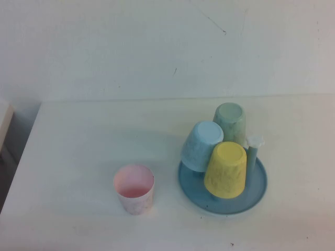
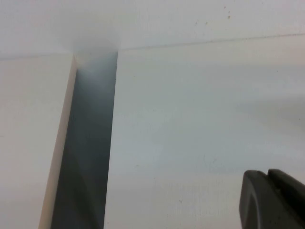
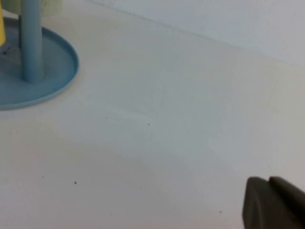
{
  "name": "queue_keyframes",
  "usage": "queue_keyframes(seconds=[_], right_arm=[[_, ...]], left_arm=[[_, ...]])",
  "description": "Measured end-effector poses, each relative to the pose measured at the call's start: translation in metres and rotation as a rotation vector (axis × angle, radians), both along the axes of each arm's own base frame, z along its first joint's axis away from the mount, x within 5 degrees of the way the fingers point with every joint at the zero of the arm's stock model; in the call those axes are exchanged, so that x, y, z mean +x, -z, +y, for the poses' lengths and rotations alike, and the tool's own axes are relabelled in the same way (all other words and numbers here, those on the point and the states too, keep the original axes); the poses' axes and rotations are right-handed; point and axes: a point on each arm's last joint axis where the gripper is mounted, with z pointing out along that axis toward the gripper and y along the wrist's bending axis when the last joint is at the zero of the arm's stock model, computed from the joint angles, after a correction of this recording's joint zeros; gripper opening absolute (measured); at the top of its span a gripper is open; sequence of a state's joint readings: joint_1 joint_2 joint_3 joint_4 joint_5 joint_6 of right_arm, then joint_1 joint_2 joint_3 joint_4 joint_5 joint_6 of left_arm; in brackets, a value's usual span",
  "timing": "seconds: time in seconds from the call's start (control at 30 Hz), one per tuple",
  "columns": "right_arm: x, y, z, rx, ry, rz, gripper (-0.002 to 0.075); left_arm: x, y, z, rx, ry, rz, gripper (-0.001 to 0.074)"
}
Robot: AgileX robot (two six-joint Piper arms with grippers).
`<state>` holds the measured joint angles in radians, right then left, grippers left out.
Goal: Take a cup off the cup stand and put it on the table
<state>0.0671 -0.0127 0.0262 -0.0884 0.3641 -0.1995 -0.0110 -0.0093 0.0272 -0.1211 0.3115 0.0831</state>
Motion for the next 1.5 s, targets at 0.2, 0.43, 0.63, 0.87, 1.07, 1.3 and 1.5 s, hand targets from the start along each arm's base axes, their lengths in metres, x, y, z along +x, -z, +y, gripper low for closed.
queue_keyframes(seconds=[0.2,0.43,0.63,0.87,1.07,1.3,1.5], right_arm=[[0.0,0.0,-0.0001,-0.002,0.0,0.0,-0.0002],[0.0,0.0,-0.0001,-0.002,0.0,0.0,-0.0003],[0.0,0.0,-0.0001,-0.002,0.0,0.0,-0.0002],[0.0,0.0,-0.0001,-0.002,0.0,0.0,-0.0002],[0.0,0.0,0.0001,0.003,0.0,0.0,-0.0003],[-0.0003,0.0001,0.0048,0.127,-0.009,0.009,-0.0003],[-0.0004,-0.0003,0.0073,0.193,-0.014,0.011,-0.0003]], left_arm=[[0.0,0.0,0.0,0.0,0.0,0.0,-0.0003],[0.0,0.0,0.0,0.0,0.0,0.0,-0.0003],[0.0,0.0,0.0,0.0,0.0,0.0,-0.0003],[0.0,0.0,0.0,0.0,0.0,0.0,-0.0003],[0.0,0.0,0.0,0.0,0.0,0.0,-0.0003],[0.0,0.0,0.0,0.0,0.0,0.0,-0.0003],[0.0,0.0,0.0,0.0,0.0,0.0,-0.0003]])
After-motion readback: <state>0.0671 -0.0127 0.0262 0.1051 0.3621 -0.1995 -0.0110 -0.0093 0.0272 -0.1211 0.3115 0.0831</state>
